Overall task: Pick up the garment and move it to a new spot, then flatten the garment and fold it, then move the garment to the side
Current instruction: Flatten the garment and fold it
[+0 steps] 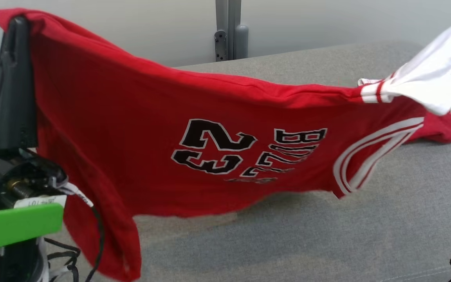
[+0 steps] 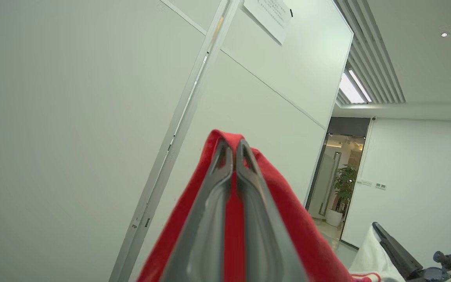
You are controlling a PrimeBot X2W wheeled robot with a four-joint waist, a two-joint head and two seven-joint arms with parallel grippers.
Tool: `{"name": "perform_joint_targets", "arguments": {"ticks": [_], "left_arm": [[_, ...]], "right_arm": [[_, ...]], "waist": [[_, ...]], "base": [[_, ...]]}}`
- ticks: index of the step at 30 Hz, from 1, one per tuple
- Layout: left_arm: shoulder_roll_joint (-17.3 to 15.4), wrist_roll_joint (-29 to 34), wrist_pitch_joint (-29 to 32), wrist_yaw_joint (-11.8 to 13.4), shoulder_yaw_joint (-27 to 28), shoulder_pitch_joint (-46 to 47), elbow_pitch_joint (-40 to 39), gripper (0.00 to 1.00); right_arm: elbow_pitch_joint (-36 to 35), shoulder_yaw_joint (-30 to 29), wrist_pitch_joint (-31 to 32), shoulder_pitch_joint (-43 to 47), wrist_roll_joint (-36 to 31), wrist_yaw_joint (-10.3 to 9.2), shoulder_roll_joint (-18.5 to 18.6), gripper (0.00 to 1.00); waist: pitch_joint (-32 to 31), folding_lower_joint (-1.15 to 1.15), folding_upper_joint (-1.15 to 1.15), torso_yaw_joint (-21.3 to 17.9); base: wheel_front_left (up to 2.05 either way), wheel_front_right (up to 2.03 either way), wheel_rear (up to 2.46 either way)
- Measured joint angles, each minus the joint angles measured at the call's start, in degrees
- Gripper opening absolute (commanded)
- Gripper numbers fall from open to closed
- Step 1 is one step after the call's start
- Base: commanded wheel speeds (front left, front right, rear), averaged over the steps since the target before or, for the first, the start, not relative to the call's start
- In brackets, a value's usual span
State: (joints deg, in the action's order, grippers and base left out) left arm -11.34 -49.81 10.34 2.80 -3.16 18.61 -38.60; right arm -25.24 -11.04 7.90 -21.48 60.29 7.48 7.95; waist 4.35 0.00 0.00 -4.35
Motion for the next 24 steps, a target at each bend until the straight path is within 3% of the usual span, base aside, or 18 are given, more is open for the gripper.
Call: {"name": "perform_joint_targets", "arguments": {"ticks": [5, 11, 16, 22, 24], "left_arm": [[-2.4, -0.6, 4.9, 2.3, 0.8, 3.7, -4.2, 0.0], [-3.9, -2.6, 8.3, 3.8, 1.7, 6.9, -0.8, 0.0], [-6.6, -0.1, 9.5, 3.2, 1.5, 14.9, 10.4, 0.0], [-11.1, 10.0, 7.8, 1.0, -2.1, 38.7, 32.2, 0.0], [-12.1, 14.6, 4.2, -0.8, -3.4, 49.3, 39.6, 0.0]], "right_arm": [[-6.1, -4.0, 5.0, -1.6, 0.3, 0.0, -1.3, 0.0], [-4.5, -4.8, 10.6, -4.6, -3.9, 0.0, -2.9, 0.0], [4.4, -3.2, 11.9, -15.5, -10.9, -0.01, -3.7, 0.0], [22.1, -1.3, 6.1, -41.3, -23.4, -0.01, -4.5, 0.0], [28.4, -1.5, 1.6, -50.9, -26.6, 0.01, -4.8, 0.0]], "waist": [[2.0, 0.0, 0.0, -0.6], [5.8, 0.0, 0.0, -1.0], [10.3, 0.0, 0.0, -1.0], [16.4, 0.01, 0.0, -0.8], [18.6, 0.01, 0.0, -0.7]], "base": [[0.0, 0.0, 0.0], [0.0, 0.0, 0.0], [0.0, 0.0, 0.0], [0.0, 0.0, 0.0], [0.0, 0.0, 0.0]]}}
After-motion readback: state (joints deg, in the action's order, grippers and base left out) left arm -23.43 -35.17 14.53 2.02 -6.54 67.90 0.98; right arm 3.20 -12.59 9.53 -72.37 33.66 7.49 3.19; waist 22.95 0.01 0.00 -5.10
